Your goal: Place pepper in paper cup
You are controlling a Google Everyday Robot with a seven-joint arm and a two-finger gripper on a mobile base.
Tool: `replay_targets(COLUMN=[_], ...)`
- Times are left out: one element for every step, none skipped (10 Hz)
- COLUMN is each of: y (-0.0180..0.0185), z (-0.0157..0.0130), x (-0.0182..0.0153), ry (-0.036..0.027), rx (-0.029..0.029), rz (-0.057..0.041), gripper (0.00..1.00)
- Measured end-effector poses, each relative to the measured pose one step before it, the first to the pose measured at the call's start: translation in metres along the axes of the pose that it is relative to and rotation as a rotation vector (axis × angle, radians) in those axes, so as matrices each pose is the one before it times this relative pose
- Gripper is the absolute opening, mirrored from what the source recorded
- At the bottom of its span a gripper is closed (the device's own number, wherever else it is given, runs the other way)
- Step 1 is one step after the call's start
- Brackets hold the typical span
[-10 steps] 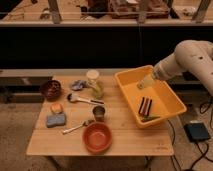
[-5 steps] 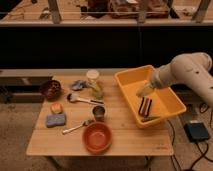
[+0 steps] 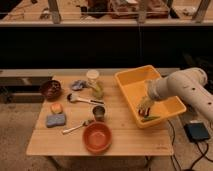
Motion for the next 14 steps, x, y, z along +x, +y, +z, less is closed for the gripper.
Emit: replay_targets(y=[0.00464, 0.00266, 0.00195, -0.00198, -0.00295, -0.00738, -0.00230, 0.00001, -0.00017, 0.00013, 0.00111, 0.00201, 0.00533, 0.00312], z=[-0.00012, 0.00236, 0.00689, 0.01049, 0.00996, 0.01532, 0.00393, -0.00037, 0.00028, 0.00059, -0.00017, 0.00215, 0.01048, 0.01361], x=[-0.00076, -0.00268, -0.01080, -0.01200, -0.00952, -0.01471, -0.00431, -0.00057, 0.00039, 0.00068, -0.00010, -0.00292, -0.00698, -0.00578], ry=[-0.01211, -0.01111, -0.01961, -0.00890, -0.00261, -0.01085, -0.00447, -0.00031, 0.00021, -0.00037, -0.00515, -0.01224, -0.00956, 0.00126], rx=[0.00558, 0.00707, 0.00711, 0.00859, 0.00666, 0.01113, 0.00227, -0.00080, 0.00055, 0.00066, 0.00019, 0.00448, 0.01028, 0.01232], rz=[0.00038, -0.01674, -0.03174, -0.03045, -0.02799, -0.03411, -0.00895, 0.00062, -0.00070, -0.00178, -0.00344, -0.00824, -0.01421, -0.01882], gripper=[0.80, 0.80, 0.80, 0.80, 0.80, 0.80, 0.80, 0.80, 0.80, 0.80, 0.80, 0.80, 0.80, 0.80])
